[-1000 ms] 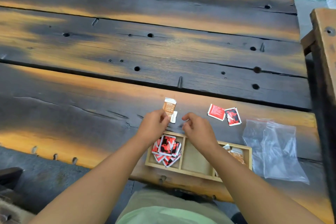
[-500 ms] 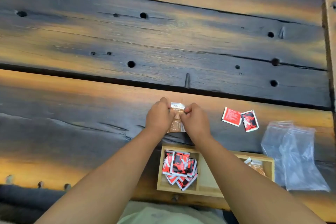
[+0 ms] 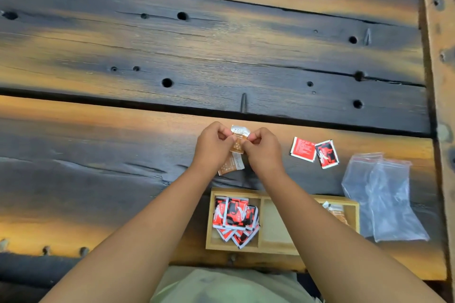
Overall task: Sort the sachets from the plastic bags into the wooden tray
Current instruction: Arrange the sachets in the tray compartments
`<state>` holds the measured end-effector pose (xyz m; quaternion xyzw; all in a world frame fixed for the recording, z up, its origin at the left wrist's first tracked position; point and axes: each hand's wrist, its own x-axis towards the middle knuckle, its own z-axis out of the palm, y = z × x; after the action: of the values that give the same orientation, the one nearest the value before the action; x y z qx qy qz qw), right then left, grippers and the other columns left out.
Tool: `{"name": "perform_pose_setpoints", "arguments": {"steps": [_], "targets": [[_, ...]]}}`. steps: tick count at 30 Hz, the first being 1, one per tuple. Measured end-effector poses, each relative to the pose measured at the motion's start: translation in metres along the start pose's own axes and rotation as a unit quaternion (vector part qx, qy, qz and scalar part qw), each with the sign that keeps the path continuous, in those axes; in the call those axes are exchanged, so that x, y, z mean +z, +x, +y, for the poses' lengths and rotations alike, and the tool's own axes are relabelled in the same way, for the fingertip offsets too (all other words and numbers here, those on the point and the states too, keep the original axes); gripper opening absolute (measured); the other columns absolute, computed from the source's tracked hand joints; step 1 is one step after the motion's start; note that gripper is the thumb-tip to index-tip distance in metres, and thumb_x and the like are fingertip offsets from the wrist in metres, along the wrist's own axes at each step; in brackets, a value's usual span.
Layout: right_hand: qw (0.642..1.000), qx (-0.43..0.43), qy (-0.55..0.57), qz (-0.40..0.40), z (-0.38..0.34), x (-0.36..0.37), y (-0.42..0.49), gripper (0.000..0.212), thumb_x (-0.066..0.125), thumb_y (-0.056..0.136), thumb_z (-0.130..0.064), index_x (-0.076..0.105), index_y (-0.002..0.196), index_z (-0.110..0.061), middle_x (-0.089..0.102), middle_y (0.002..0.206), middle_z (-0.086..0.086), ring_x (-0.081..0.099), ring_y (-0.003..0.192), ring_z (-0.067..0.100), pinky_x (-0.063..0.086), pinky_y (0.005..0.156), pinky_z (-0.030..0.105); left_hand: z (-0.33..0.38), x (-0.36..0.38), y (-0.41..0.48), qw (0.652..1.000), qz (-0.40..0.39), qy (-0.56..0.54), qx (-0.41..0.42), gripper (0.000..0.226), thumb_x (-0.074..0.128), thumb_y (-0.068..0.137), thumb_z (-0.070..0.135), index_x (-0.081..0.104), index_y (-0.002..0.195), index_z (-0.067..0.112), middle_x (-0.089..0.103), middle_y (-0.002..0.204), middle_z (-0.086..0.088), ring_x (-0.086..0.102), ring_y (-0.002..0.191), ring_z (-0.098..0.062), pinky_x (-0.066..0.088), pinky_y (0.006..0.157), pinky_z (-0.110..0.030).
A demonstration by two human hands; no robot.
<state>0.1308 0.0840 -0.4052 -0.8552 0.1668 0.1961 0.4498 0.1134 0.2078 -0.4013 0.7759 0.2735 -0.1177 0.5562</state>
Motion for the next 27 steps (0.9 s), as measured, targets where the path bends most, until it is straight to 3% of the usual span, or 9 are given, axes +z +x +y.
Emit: {"name": "perform_pose_setpoints", "arguments": {"steps": [3,7,9,15,20,23,27], "targets": [[0.998,0.006,0.062,-0.020,0.004,-0.025,-0.008,0.017,0.068,0.084,-0.007,0.057,0.087,-0.019,0.060,0.072,-0.002,0.057,0.067,0.012,0.049,0.068,0.029,0.014,0.008,-0.019,0.997,-0.024,-0.070,-0.015,0.013,0.068,0.086,0.009,0.057,0.082,0.014,0.066,0.078,-0.010,0.062,0.070,-0.018,0.055,0.067,-0.037],[0.995,0.008,0.081,-0.059,0.035,-0.063,-0.031,0.022,0.067,0.082,-0.005,0.056,0.081,-0.025,0.059,0.061,-0.002,0.057,0.058,0.016,0.046,0.060,0.030,0.016,0.036,-0.060,0.992,-0.054,-0.110,-0.042,0.018,0.066,0.087,0.002,0.052,0.093,0.012,0.058,0.068,-0.005,0.055,0.058,-0.015,0.051,0.049,-0.024],[0.996,0.006,0.062,-0.066,0.058,-0.084,-0.049,0.020,0.068,0.080,-0.007,0.057,0.078,-0.024,0.059,0.063,-0.002,0.058,0.060,0.017,0.048,0.063,0.034,0.010,0.056,-0.084,0.991,-0.068,-0.100,-0.051,0.018,0.066,0.087,0.001,0.052,0.089,0.013,0.055,0.064,-0.003,0.053,0.055,-0.014,0.048,0.045,-0.021],[0.995,0.043,0.066,-0.064,0.121,-0.144,-0.095,0.016,0.067,0.082,-0.005,0.058,0.081,-0.018,0.055,0.067,0.000,0.053,0.062,0.014,0.046,0.058,0.028,-0.003,0.119,-0.147,0.991,-0.107,-0.060,-0.051,0.022,0.068,0.085,0.002,0.052,0.079,0.016,0.054,0.069,-0.010,0.056,0.062,-0.020,0.048,0.057,-0.029],[0.997,0.041,0.043,-0.050,0.154,-0.175,-0.105,0.018,0.069,0.082,-0.007,0.057,0.078,-0.020,0.054,0.070,0.000,0.053,0.064,0.015,0.048,0.061,0.031,-0.003,0.155,-0.170,0.995,-0.096,0.001,-0.023,0.021,0.071,0.083,0.010,0.056,0.083,0.025,0.059,0.065,0.004,0.061,0.065,-0.018,0.055,0.064,-0.038],[0.999,0.030,-0.002,-0.036,0.165,-0.183,-0.104,0.017,0.068,0.083,-0.012,0.056,0.078,-0.023,0.058,0.070,-0.003,0.057,0.066,0.016,0.051,0.069,0.036,-0.001,0.167,-0.178,0.995,-0.092,0.034,-0.001,0.018,0.066,0.085,0.009,0.058,0.093,0.023,0.062,0.071,0.005,0.061,0.068,-0.015,0.055,0.062,-0.032],[0.999,0.033,-0.033,-0.018,0.171,-0.185,-0.103,0.014,0.067,0.083,-0.017,0.055,0.078,-0.022,0.063,0.068,0.000,0.066,0.068,0.021,0.057,0.069,0.041,0.001,0.175,-0.185,0.992,-0.087,0.080,0.042,0.024,0.061,0.089,0.009,0.055,0.106,0.024,0.062,0.088,0.001,0.055,0.066,-0.008,0.049,0.056,-0.019]]}}
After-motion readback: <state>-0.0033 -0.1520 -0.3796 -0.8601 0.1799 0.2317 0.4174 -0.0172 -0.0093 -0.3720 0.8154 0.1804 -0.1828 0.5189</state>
